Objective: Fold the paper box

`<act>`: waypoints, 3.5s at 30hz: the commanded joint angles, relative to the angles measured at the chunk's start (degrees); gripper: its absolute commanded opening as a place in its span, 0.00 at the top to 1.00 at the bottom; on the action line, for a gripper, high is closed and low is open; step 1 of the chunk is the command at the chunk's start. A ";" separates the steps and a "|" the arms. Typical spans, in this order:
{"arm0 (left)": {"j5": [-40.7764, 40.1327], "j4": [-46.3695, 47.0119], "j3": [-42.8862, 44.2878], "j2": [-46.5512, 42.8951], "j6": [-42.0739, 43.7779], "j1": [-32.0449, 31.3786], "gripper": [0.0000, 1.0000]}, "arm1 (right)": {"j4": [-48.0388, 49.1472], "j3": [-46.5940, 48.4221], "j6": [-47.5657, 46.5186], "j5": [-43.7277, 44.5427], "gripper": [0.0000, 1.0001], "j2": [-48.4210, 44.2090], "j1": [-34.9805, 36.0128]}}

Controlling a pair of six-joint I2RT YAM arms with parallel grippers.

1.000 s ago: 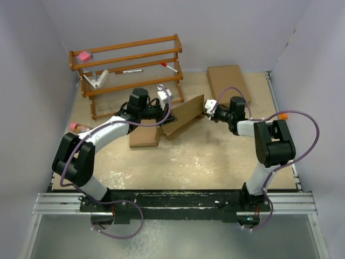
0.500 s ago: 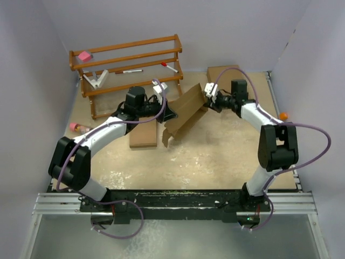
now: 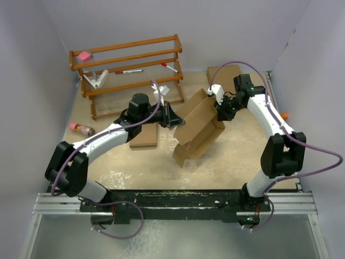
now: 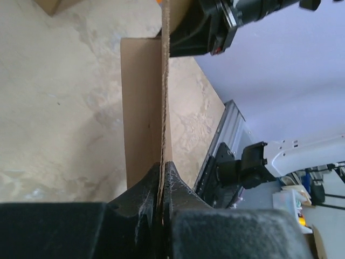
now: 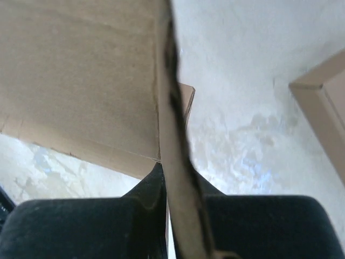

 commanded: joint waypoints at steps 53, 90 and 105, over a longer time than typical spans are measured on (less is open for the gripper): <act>-15.32 9.67 -8.23 8.06 -7.41 -7.60 0.96 | 22.46 -24.71 11.24 27.73 1.00 -1.64 4.29; -13.94 4.78 -5.46 7.03 -3.36 -7.60 0.96 | 6.07 -23.86 -6.11 -2.50 0.55 -22.19 -5.84; -6.96 5.60 -2.41 9.45 -2.16 -7.93 0.96 | 7.09 -42.39 -53.74 4.28 1.00 -23.99 -12.93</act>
